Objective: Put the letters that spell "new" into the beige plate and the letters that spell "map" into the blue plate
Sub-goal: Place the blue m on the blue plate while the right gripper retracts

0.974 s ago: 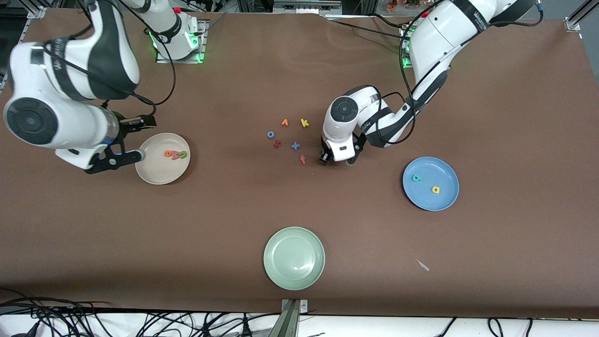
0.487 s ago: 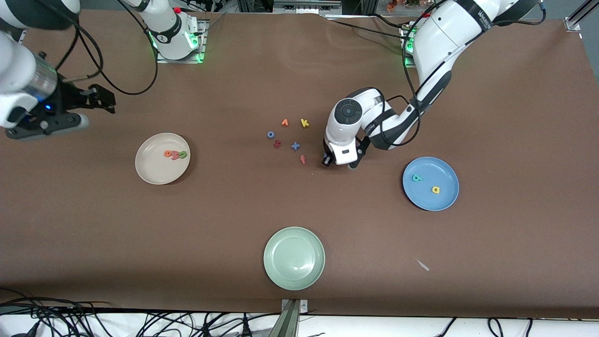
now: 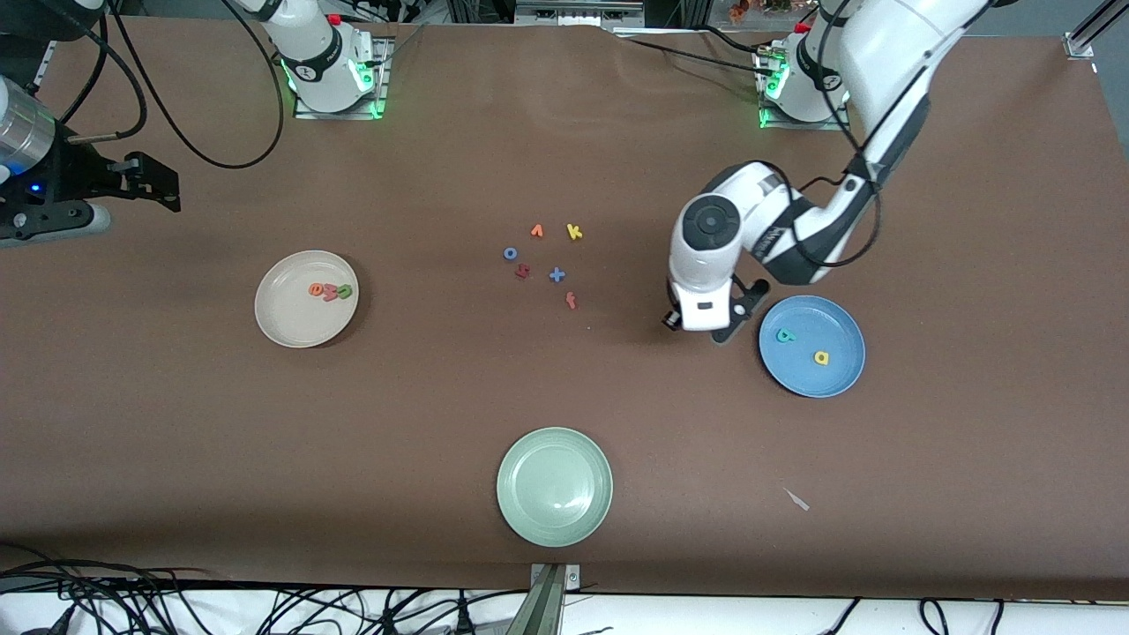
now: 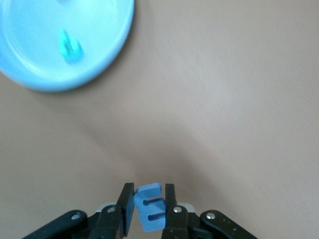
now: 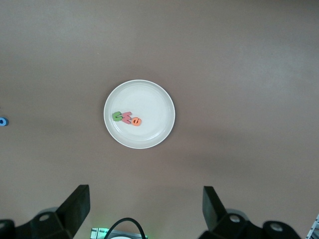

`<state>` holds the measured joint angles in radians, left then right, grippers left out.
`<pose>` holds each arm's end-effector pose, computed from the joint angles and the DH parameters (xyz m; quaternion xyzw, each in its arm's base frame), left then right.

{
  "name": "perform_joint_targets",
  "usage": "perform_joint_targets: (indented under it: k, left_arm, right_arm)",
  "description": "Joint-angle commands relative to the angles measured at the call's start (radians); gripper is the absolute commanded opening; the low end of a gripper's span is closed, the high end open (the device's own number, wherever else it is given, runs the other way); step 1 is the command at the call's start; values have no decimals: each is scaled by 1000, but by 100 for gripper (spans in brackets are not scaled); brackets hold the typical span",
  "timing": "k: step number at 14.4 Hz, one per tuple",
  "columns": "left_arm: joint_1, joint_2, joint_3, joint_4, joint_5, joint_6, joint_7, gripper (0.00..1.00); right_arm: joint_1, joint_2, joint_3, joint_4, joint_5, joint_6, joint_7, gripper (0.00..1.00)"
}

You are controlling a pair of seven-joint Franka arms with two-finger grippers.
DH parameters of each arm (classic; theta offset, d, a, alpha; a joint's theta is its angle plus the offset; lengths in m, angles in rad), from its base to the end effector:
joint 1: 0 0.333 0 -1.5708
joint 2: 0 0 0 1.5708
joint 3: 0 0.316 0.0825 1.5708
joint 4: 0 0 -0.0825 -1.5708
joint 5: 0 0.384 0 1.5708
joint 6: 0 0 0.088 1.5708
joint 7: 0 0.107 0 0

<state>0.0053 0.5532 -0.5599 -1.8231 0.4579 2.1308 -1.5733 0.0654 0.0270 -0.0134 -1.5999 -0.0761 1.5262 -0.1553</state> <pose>0.5577 -0.2952 0.2588 -0.9199 -0.3845 -0.0031 0.0773 0.5555 0.0206 0.5925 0.9926 0.1035 -0.0522 0.0356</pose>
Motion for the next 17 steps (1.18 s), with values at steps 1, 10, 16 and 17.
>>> perform_joint_targets:
  k: [1,10,16,17]
  left_arm:
    - [33,-12,-2,65,10,-141,241,0]
    - [257,86,8,116,28,-157,913,0]
    - [280,179,9,162,12,-157,966,59]
    - [282,175,8,165,15,-157,967,100]
  right_arm:
    - [-47,-33,23,-26,22,-11,13,100]
    - [-42,-27,27,-18,16,-12,83,100]
    - [-39,-19,29,-12,19,-12,83,100]
    - [-39,-19,29,-12,19,-12,83,100]
